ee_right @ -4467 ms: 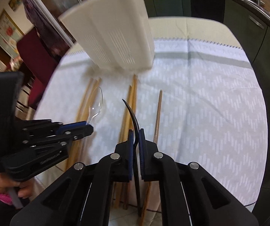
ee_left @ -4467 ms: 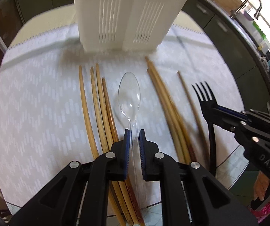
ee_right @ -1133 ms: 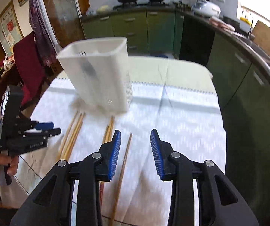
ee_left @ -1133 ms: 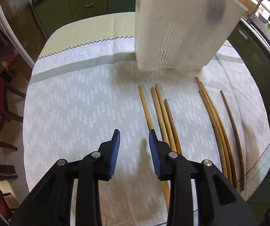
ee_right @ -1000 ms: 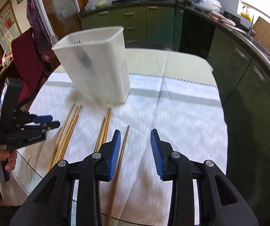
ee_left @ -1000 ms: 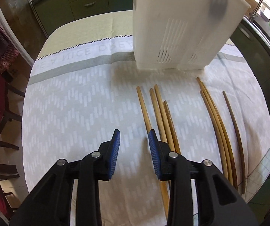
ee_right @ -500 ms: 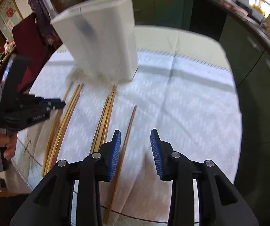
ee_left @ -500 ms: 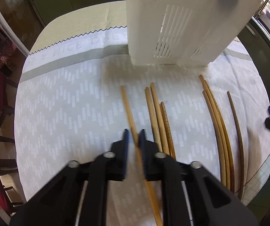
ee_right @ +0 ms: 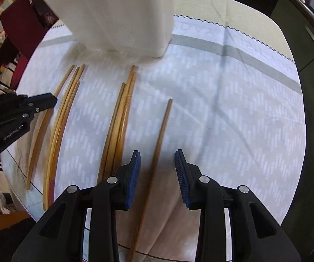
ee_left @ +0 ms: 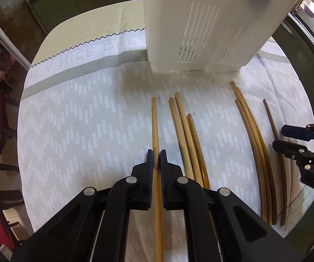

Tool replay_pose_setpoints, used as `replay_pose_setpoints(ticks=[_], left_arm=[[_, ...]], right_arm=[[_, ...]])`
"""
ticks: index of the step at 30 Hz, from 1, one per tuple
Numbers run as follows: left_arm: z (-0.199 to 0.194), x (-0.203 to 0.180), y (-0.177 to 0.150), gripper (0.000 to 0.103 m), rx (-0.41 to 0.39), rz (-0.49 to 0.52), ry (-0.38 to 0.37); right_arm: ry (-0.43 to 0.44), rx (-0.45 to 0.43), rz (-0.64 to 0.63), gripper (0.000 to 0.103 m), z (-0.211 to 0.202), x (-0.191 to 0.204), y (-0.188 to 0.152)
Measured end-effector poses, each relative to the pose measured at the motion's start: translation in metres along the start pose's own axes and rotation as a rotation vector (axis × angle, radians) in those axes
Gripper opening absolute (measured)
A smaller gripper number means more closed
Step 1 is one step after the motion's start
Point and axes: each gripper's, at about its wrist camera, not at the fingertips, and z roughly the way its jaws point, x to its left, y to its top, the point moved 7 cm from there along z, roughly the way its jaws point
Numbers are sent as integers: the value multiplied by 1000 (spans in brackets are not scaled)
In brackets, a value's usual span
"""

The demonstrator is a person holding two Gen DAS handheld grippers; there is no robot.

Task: Organize utensils
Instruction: 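Grasp a wooden chopstick with the left gripper while the right gripper grasps another chopstick, then raise the chopstick upright into the caddy with the left gripper while the right does likewise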

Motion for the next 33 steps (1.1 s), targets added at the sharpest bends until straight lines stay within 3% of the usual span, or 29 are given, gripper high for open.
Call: replay_pose_setpoints(ticks=[6, 12, 20, 25, 33], left_arm=[[1, -2, 2, 7, 1, 12, 8], [1, -3, 0, 7, 5, 16, 8], [0, -3, 2, 6, -3, 14, -3], [-20, 6, 7, 6, -60, 0, -14], [-81, 13, 9, 6, -236, -32, -58]], right_arm=[[-66, 5, -19, 30, 3, 12, 5], [-37, 2, 20, 7, 5, 15, 7], [-17, -37, 19, 6, 0, 19, 8], [18, -155, 21, 6, -41, 19, 1], [99, -451, 56, 6, -116, 13, -15]])
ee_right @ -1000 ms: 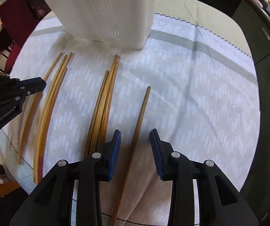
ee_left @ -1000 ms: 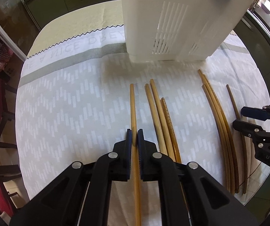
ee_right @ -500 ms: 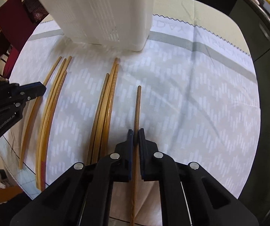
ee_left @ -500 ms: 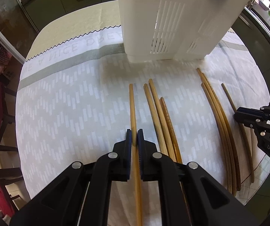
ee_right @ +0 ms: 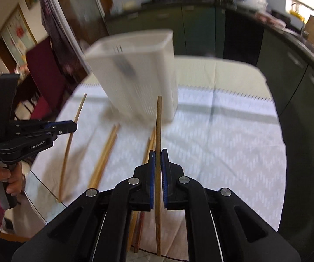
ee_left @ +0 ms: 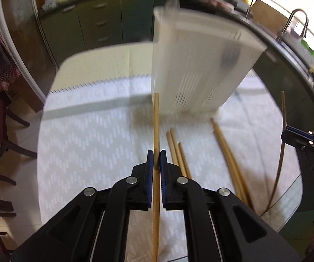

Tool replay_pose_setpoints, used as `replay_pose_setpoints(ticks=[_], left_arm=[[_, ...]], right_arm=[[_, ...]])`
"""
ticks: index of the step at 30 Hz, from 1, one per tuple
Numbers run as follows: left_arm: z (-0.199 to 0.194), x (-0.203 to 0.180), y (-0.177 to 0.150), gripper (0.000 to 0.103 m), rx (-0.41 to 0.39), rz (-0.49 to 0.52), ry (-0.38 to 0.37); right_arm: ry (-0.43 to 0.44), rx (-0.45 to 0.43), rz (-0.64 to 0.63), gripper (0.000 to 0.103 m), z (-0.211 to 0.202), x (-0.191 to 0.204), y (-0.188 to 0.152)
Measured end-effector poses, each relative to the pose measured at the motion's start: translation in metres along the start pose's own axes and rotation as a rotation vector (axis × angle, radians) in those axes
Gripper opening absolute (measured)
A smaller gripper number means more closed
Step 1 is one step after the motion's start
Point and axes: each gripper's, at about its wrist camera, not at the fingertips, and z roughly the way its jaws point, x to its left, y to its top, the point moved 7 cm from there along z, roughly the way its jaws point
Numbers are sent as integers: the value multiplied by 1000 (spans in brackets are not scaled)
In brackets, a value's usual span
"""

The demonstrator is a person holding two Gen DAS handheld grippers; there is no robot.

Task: Organize utensils
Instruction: 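Raise the chopstick upright into the caddy with the left gripper while the right does likewise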

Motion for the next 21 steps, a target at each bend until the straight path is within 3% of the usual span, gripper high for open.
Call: replay_pose_setpoints(ticks=[5, 12, 21], left_arm=[[-42, 3, 3, 6, -111, -2, -12], [-94, 0, 1, 6, -266, 14, -4], [-116, -4, -20, 6, -310, 35, -7]], right_arm=[[13, -136, 16, 6, -31, -1, -1], [2, -258, 19, 6, -60, -10, -19], [-15, -335, 16, 6, -97, -8, -44]])
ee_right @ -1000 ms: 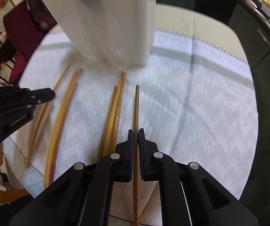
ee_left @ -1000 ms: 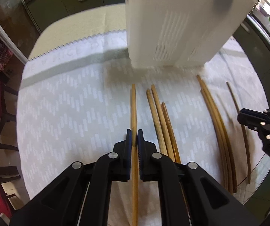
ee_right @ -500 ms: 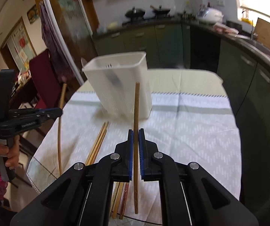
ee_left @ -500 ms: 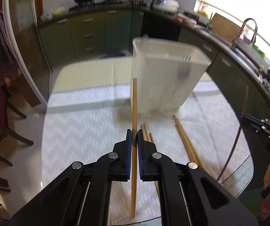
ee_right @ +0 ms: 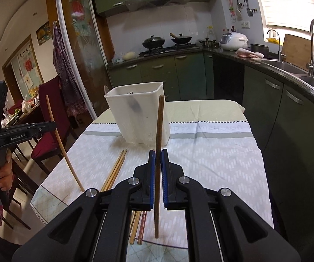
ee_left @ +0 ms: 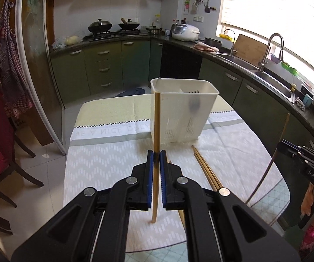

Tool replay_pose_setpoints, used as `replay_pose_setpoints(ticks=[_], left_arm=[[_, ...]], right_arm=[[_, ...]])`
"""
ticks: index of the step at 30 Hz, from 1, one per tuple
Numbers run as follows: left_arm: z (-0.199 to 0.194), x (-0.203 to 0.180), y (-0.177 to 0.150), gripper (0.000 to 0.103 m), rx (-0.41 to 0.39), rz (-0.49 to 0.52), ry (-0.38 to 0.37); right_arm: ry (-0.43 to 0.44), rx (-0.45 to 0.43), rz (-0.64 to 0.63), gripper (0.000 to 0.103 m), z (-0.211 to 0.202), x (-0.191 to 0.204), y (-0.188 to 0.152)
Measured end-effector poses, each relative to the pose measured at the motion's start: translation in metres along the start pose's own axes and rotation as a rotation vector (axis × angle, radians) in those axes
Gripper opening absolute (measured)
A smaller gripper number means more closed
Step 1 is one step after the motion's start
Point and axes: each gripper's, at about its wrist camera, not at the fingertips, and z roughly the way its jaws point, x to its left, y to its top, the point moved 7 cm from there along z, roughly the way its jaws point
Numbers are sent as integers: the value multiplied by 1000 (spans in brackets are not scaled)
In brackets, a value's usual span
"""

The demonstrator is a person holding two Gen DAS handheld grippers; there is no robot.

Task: Organize utensils
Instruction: 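Raise the chopstick upright into the caddy with the left gripper while the right does likewise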

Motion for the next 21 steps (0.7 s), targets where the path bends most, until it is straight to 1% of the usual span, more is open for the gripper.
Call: replay_pose_setpoints(ticks=[8, 13, 17, 21], left_arm=[[-13, -3, 0, 6, -18, 9, -2], [-19, -4, 6, 6, -42, 18, -3], [-21, -6, 15, 6, -56, 24, -8], [-26, -11, 31, 6, -64, 32, -29]], right_arm=[[11, -18, -23, 6, -15, 11, -2], [16, -37, -38, 6, -18, 16, 6], [20, -44, -48, 6, -15, 20, 16], [38, -49, -59, 6, -17, 26, 27]])
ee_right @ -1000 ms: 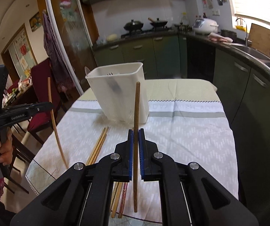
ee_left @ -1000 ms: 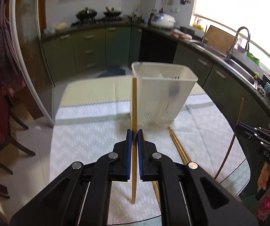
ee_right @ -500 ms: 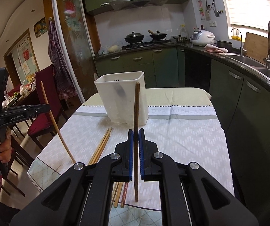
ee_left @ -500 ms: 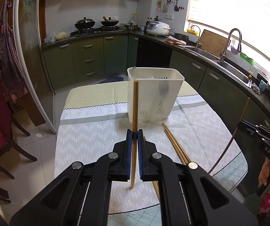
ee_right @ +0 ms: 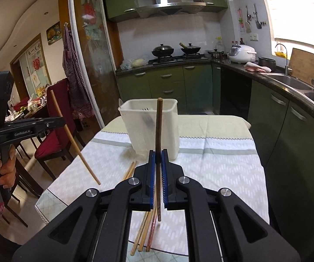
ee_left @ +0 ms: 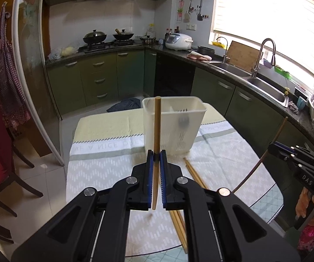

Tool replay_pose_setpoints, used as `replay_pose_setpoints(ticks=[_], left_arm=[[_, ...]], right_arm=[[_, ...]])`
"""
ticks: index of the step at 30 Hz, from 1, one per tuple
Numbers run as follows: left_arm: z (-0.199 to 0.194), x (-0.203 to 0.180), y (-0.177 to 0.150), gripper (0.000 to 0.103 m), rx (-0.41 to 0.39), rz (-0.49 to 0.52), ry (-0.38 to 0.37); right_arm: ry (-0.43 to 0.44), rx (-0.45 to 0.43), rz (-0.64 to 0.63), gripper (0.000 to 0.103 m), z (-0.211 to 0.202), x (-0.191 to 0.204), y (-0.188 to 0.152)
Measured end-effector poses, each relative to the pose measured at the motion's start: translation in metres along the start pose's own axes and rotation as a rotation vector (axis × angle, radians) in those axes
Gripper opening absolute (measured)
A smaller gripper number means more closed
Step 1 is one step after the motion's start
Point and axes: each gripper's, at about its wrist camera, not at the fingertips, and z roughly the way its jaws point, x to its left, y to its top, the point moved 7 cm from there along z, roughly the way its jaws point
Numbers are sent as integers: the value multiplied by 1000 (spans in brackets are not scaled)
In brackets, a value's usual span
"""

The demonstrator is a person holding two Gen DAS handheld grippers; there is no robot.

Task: Organize utensils
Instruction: 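Raise the chopstick upright into the caddy with the left gripper while the right does likewise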

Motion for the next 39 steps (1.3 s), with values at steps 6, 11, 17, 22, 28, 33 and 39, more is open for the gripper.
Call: replay_pose_setpoints(ticks=[6, 11, 17, 22, 28, 33, 39], left_arm=[[-12, -8, 43, 6, -51, 8, -25], [-23, -16, 96, 6, -145, 15, -31], [-14, -28, 156, 6, -259, 25, -20], [17, -24, 179, 6, -300, 9, 14], [80, -12, 160, 6, -178, -18, 21], [109, -7, 140, 21, -96, -11, 38], [100, -5, 127, 40, -103, 5, 37]], right_arm=[[30, -42, -15, 6, -7, 9, 38], [42, -87, -23, 6, -12, 14, 77], [34, -126, -33, 6, -9, 15, 119], [36, -158, -38, 6, -5, 15, 148], [33, -172, -44, 6, 6, 14, 172], [34, -190, -43, 6, 21, 17, 196], [20, -221, -37, 6, 47, 19, 228]])
